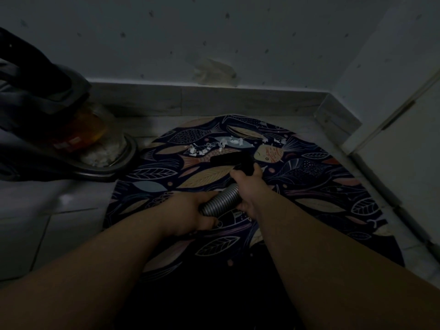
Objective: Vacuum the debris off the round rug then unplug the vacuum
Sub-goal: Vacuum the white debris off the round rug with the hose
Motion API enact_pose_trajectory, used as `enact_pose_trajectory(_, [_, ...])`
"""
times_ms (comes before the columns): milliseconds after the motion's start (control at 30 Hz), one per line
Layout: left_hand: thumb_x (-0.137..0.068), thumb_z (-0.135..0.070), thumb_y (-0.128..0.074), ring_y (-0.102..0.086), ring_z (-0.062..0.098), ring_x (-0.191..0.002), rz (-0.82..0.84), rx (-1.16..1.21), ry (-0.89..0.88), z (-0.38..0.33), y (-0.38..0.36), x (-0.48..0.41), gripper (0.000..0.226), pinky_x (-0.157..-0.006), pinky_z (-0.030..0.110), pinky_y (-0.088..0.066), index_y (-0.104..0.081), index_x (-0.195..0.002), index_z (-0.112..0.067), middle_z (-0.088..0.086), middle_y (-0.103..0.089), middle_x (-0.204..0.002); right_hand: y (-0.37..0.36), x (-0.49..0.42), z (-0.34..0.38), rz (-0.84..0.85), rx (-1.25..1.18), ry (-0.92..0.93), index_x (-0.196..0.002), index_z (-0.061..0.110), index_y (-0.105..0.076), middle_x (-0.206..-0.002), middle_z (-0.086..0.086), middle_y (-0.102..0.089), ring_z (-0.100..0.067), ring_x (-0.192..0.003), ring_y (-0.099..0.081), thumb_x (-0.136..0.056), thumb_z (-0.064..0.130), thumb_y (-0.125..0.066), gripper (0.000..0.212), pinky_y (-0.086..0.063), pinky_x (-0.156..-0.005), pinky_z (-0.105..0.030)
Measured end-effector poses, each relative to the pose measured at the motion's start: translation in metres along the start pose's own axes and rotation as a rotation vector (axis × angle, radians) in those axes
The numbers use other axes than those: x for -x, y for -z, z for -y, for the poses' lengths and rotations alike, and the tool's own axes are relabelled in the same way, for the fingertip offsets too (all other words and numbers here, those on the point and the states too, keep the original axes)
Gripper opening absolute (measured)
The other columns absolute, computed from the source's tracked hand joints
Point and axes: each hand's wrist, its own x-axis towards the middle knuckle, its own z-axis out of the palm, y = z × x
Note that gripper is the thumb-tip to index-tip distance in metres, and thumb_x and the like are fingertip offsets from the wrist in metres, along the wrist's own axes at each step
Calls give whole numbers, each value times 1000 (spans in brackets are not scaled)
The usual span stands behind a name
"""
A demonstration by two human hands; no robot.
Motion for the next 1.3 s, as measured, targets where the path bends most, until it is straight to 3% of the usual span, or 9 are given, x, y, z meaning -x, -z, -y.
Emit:
enact_pose_trajectory(300, [-82,-41,-67,-64,13,-99,-20,3,20,12,7,4,69,-88,24,-52,-32,-141,-44,-7,-60,-119,-17,-6,-2,10,33,42,-150,51,2,-147,-8,-38,-34,-105,-57,-96,36,-55,81,-53,-90,-56])
enact_pose_trajectory(400, [-81,-40,-67,-67,11,-91,-29,55,20,17,8,5,68,-81,21,-54,-35,-140,-45,-10,-63,-114,-25,-6,1,1,69,46,-149,51,1,-145,-9,-40,-35,-104,-57,-95,37,-55,79,-53,-89,-57])
enact_pose_trajectory(567, [-81,-40,-67,-65,8,-93,-53,59,29,21,13,8,66,-84,20,-52,-36,-139,-45,-10,-63,-115,-34,-4,5,-13,102,57,-150,50,-1,-128,-10,-46,-36,-99,-59,-94,38,-57,81,-53,-88,-60])
enact_pose_trajectory(833, [-80,-40,-67,-61,4,-94,-81,41,55,32,26,24,63,-78,14,-46,-39,-136,-46,-13,-62,-110,-58,3,5,65,85,62,-149,52,-1,-147,-8,-39,-36,-110,-55,-94,40,-57,80,-51,-92,-58])
enact_pose_trajectory(967, [-79,-41,-68,-59,3,-97,-77,63,73,41,30,30,63,-84,17,-45,-40,-135,-46,-15,-59,-108,-67,4,3,80,93,59,-150,49,-1,-137,-10,-46,-33,-101,-58,-95,37,-56,79,-53,-90,-56])
enact_pose_trajectory(1067, [-81,-38,-67,-59,3,-92,-67,67,71,39,31,29,64,-79,15,-45,-38,-137,-46,-14,-60,-106,-71,6,6,39,119,60,-150,50,-1,-130,-11,-48,-35,-99,-58,-95,37,-55,78,-52,-90,-58])
enact_pose_trajectory(1200, [-82,-37,-67,-62,5,-90,-60,67,51,33,29,25,63,-77,15,-49,-38,-137,-45,-12,-62,-106,-68,6,9,-10,104,72,-150,50,-2,-144,-11,-42,-38,-106,-56,-95,35,-53,77,-51,-92,-59])
enact_pose_trajectory(1300, [-83,-36,-67,-62,6,-85,-50,62,43,26,27,20,62,-76,15,-49,-38,-138,-44,-12,-60,-101,-59,6,11,-29,76,70,-150,49,-2,-148,-11,-38,-37,-101,-56,-96,30,-51,76,-52,-90,-59])
